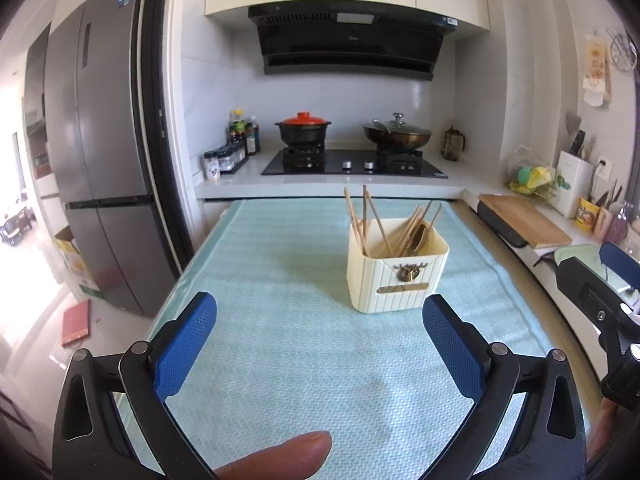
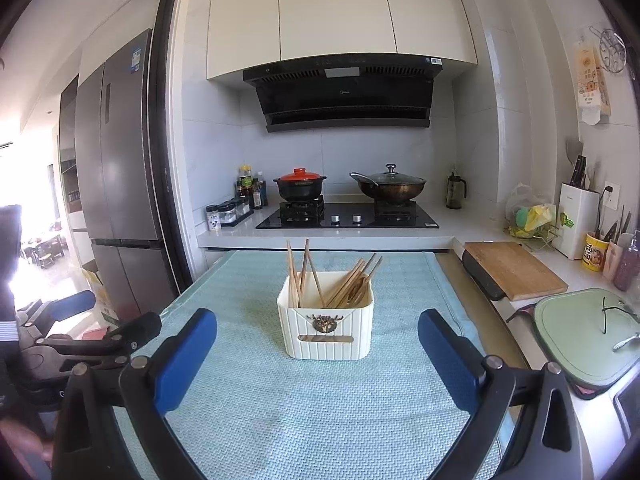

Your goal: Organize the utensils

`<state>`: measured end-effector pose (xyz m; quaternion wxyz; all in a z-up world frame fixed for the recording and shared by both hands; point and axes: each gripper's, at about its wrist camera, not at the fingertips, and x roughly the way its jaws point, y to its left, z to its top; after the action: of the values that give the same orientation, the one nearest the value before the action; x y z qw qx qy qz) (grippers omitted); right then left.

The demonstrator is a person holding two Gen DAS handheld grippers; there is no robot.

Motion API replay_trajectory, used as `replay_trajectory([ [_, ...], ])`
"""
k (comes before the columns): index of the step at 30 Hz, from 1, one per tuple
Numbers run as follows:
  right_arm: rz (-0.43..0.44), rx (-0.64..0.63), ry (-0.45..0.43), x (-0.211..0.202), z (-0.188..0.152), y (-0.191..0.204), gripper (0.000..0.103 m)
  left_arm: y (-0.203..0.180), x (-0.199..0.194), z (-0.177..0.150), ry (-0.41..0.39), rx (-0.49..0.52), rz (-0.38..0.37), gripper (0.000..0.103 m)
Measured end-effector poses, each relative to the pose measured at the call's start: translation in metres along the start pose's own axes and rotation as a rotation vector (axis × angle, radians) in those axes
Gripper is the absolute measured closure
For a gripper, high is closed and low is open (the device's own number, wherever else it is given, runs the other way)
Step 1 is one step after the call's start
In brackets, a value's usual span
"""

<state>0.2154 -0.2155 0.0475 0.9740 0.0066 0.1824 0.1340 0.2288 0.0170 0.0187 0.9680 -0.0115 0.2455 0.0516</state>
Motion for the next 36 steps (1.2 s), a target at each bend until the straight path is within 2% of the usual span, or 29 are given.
replay_trajectory([
  [36, 0.005, -0.024, 0.007, 0.0027, -0.0020, 0.0078, 0.001, -0.0068, 0.0096, -0.0005, 0.029, 0.004, -0.003, 0.000],
])
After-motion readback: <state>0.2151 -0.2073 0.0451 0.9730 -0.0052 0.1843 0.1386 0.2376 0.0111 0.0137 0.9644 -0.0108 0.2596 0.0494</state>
